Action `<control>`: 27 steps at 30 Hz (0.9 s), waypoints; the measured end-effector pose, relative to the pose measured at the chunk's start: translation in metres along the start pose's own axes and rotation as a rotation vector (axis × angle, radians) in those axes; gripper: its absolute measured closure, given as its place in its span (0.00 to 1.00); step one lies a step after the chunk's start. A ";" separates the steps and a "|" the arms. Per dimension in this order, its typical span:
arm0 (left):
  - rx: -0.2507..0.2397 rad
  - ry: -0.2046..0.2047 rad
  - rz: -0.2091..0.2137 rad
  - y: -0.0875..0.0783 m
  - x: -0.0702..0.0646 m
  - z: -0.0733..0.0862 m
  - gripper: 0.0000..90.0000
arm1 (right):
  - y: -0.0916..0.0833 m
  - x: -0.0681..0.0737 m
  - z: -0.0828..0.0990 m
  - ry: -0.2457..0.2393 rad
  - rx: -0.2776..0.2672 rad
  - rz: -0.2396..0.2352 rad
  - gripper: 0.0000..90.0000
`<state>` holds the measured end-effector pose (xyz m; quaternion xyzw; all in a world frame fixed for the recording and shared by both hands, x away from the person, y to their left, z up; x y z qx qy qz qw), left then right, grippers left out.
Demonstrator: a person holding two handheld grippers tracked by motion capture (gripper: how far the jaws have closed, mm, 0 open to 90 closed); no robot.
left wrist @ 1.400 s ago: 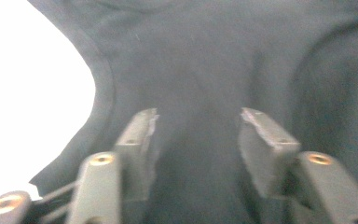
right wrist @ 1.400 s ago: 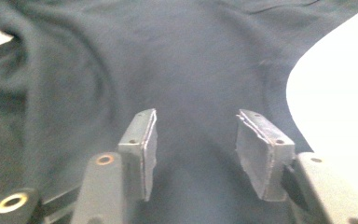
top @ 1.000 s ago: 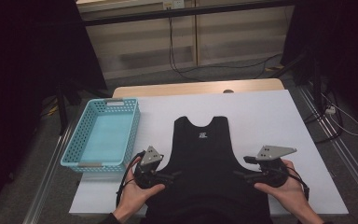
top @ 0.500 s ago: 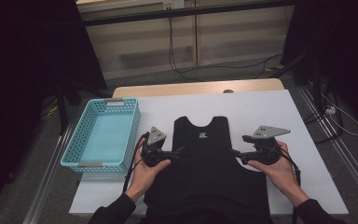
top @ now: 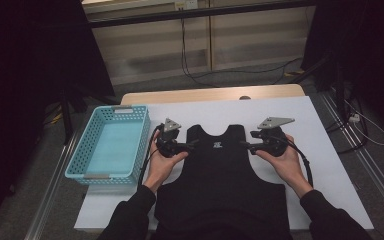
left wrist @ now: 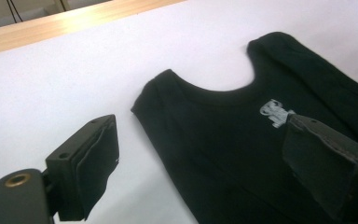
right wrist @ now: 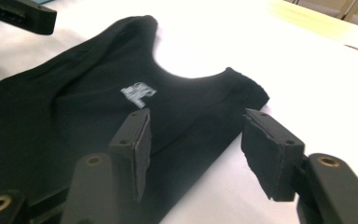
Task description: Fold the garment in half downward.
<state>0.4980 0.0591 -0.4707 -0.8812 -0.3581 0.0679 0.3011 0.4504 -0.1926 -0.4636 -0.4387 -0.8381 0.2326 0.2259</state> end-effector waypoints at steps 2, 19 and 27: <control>0.021 -0.009 0.001 0.005 0.005 0.000 0.20 | 0.008 -0.003 -0.002 -0.001 0.012 0.014 0.51; 0.075 -0.056 -0.016 0.044 0.043 0.009 0.47 | 0.050 -0.033 -0.020 0.012 0.021 0.078 0.63; 0.091 -0.042 -0.020 0.058 0.040 0.006 0.46 | 0.069 -0.042 -0.015 0.021 0.074 0.080 0.63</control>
Point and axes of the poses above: each handheld gripper's, and its own axes: y roughly forward along the jaws, z roughly out of its underside, x roughly to its left, the point moved 7 cm from there along y, roughly forward along the jaws, and after that the axes turned 10 degrees about y, right-handed, at the moved point
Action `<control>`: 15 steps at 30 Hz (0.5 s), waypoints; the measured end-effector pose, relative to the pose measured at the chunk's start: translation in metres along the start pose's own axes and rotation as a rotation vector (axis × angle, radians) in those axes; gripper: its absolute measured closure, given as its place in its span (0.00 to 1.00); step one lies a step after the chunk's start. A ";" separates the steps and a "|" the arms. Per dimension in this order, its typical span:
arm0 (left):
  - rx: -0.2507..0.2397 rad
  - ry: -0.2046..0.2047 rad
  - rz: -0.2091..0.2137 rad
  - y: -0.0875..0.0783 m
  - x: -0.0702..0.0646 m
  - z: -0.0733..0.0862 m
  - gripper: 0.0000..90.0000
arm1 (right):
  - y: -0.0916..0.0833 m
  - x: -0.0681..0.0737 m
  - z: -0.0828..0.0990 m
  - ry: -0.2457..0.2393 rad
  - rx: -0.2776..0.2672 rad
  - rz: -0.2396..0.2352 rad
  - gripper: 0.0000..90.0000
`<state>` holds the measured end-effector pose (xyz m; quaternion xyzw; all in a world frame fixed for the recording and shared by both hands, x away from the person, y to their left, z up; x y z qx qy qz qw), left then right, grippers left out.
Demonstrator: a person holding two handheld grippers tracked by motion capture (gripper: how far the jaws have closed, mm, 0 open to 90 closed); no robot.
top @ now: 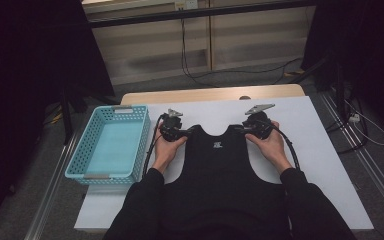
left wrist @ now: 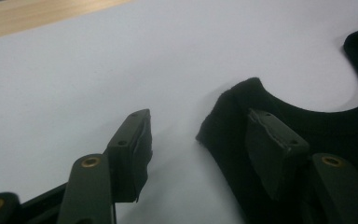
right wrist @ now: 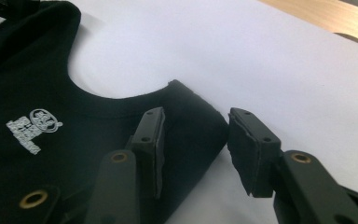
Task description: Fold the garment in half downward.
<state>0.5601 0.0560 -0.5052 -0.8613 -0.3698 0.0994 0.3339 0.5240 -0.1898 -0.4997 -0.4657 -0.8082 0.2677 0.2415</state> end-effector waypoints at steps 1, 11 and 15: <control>0.006 0.007 0.003 0.001 0.000 0.000 0.46 | 0.002 -0.001 0.001 0.003 0.004 0.002 0.63; 0.014 0.030 0.028 0.014 -0.005 -0.007 0.51 | 0.017 -0.005 -0.001 0.035 0.015 -0.012 0.62; 0.017 0.041 0.033 0.016 -0.005 -0.009 0.51 | 0.019 -0.004 -0.004 0.029 0.038 -0.014 0.62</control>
Point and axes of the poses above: each handheld gripper's, and its own axes: y roughly forward along the jaws, z roughly out of its underside, x roughly to its left, the point moved 7 cm from there along y, roughly forward along the jaws, and after that the axes turned 10 degrees about y, right-handed, at the moved point
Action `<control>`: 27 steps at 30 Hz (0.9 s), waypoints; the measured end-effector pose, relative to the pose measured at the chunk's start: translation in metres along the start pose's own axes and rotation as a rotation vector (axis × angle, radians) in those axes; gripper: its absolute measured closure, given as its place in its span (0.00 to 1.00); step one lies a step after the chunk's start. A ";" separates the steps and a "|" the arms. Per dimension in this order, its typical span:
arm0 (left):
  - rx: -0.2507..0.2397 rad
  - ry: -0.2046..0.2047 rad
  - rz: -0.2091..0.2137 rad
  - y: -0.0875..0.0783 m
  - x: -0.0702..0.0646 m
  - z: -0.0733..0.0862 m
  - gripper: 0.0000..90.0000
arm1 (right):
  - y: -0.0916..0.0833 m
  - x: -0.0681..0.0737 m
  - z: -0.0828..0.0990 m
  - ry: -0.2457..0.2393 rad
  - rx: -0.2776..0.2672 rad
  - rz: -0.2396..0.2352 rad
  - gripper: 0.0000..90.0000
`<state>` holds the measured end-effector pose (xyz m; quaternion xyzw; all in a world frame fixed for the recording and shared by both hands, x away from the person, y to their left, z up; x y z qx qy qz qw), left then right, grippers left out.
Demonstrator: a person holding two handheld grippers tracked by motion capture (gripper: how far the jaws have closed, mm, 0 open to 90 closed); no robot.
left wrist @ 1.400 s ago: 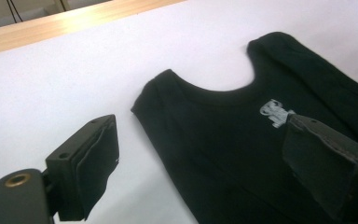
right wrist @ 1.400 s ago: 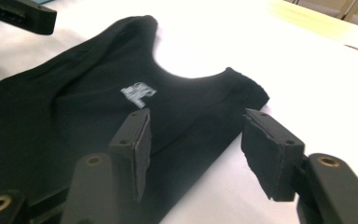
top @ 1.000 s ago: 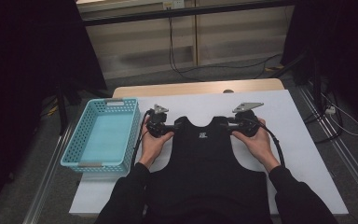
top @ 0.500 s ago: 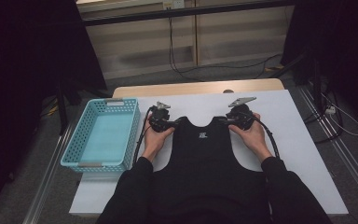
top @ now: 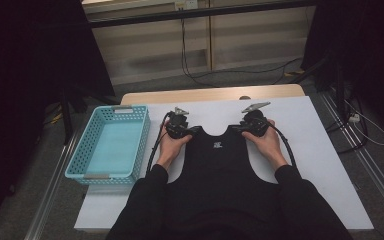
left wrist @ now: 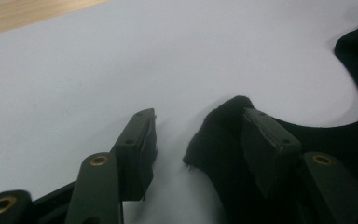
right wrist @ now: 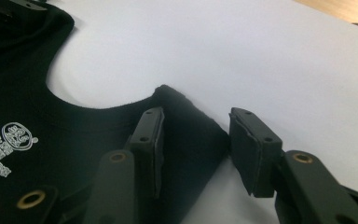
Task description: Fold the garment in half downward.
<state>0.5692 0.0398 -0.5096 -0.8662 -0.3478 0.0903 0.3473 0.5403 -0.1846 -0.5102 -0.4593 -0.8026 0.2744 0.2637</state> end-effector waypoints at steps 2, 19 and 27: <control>0.001 0.004 0.003 0.001 -0.001 -0.001 0.52 | 0.002 0.000 -0.002 -0.002 0.009 0.000 0.62; -0.001 -0.023 0.150 0.002 -0.009 -0.004 0.86 | 0.005 0.001 -0.007 0.038 0.055 -0.082 0.82; -0.033 -0.097 0.154 -0.002 -0.008 -0.006 0.97 | 0.002 0.004 -0.006 0.042 0.073 -0.082 0.94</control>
Point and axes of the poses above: each handheld gripper's, and its own axes: y roughly forward along the jaws, z roughly out of its underside, x roughly to its left, the point moved 7 cm from there along y, roughly forward along the jaws, and after that the axes turned 10 degrees about y, right-handed, at the moved point
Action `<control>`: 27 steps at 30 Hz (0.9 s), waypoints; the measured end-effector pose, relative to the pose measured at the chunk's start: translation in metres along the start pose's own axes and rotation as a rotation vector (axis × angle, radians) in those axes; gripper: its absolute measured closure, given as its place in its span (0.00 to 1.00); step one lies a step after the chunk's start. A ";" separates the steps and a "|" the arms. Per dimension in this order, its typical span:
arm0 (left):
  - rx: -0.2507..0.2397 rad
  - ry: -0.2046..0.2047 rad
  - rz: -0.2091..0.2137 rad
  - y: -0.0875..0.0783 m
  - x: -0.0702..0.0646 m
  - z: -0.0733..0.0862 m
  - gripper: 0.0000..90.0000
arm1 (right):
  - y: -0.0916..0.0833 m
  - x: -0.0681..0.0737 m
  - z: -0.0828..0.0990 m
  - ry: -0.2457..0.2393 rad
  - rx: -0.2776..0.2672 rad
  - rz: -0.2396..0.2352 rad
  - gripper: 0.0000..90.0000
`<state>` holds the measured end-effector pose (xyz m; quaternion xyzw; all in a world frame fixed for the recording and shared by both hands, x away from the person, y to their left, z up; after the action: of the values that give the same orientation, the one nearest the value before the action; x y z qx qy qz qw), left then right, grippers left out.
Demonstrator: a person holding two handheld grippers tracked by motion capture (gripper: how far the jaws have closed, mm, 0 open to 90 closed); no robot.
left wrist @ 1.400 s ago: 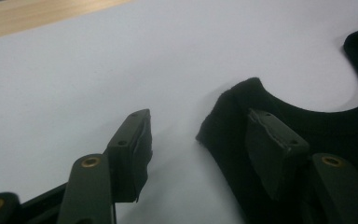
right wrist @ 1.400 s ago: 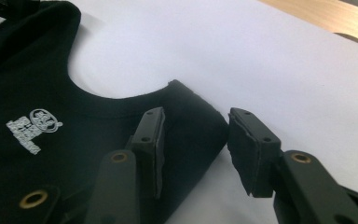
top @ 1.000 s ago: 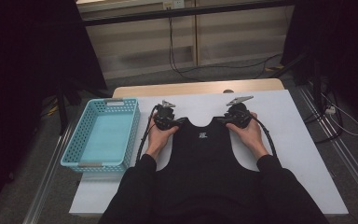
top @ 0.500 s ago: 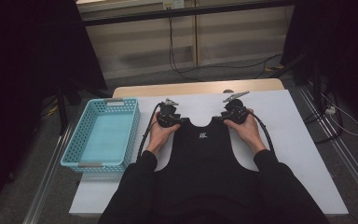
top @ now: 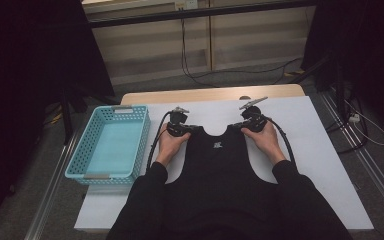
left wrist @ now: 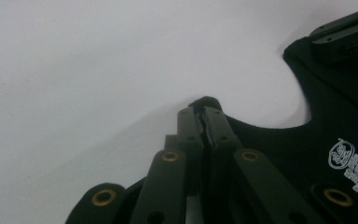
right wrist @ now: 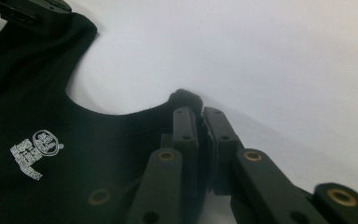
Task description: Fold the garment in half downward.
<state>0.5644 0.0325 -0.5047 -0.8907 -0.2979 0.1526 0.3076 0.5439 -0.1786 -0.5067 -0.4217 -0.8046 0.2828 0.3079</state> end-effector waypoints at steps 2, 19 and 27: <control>-0.011 -0.003 0.001 -0.003 0.000 -0.002 0.97 | -0.002 -0.002 -0.001 0.007 -0.014 0.007 0.94; -0.162 -0.027 -0.023 -0.035 0.005 -0.035 0.98 | -0.030 -0.004 -0.022 0.018 -0.150 0.026 0.94; -0.170 0.013 -0.041 -0.047 0.000 -0.048 0.98 | -0.046 -0.005 -0.034 0.016 -0.194 0.036 0.94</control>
<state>0.5661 0.0399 -0.4380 -0.9082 -0.3261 0.1143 0.2359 0.5479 -0.1985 -0.4527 -0.4660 -0.8181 0.2056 0.2670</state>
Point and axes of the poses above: each handheld gripper's, and its own axes: y roughly forward along the jaws, z roughly out of its underside, x roughly to its left, the point moved 7 cm from there along y, roughly forward along the jaws, and after that the axes turned 10 degrees about y, right-handed, at the moved point
